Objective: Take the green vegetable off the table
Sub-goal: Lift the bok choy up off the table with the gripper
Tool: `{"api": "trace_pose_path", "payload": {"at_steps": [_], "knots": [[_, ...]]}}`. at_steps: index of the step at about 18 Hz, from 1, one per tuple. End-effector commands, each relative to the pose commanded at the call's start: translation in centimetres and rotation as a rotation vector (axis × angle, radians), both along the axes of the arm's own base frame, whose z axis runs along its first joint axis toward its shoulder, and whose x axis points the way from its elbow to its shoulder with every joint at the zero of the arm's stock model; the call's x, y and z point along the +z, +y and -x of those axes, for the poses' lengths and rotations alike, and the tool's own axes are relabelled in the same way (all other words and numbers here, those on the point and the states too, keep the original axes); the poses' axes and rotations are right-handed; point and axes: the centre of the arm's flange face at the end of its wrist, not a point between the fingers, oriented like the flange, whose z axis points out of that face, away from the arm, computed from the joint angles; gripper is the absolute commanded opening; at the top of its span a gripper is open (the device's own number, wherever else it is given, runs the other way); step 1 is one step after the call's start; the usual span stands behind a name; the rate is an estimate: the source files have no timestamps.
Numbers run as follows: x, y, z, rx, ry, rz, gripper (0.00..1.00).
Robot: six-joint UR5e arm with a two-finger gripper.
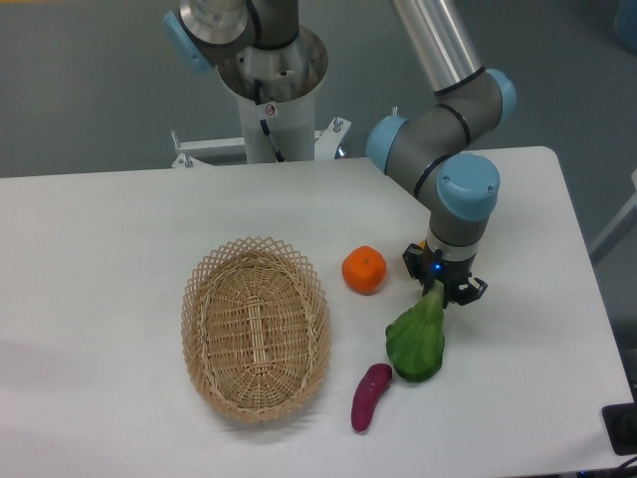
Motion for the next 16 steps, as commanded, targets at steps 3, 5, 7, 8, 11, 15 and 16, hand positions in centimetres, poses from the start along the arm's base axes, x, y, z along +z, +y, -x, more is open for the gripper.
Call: {"api": "trace_pose_path", "payload": {"at_steps": [3,5,7,8,11,15,16], "knots": [[4.3,-0.1,1.1,0.003,0.065,-0.043,0.35],[6.8,-0.2,1.5,0.006,0.094,-0.071,0.36],[8.8,-0.2,2.1,0.009,0.112,-0.11,0.36],[9.8,0.0,1.9,0.004,0.119,-0.138,0.36],[13.5,0.4,2.1,0.005,0.138,-0.241,0.36],[17.1,1.4,0.7,0.041,0.125,-0.361,0.36],[17.7,1.8,0.2,0.056,0.118,-0.382,0.36]]}}
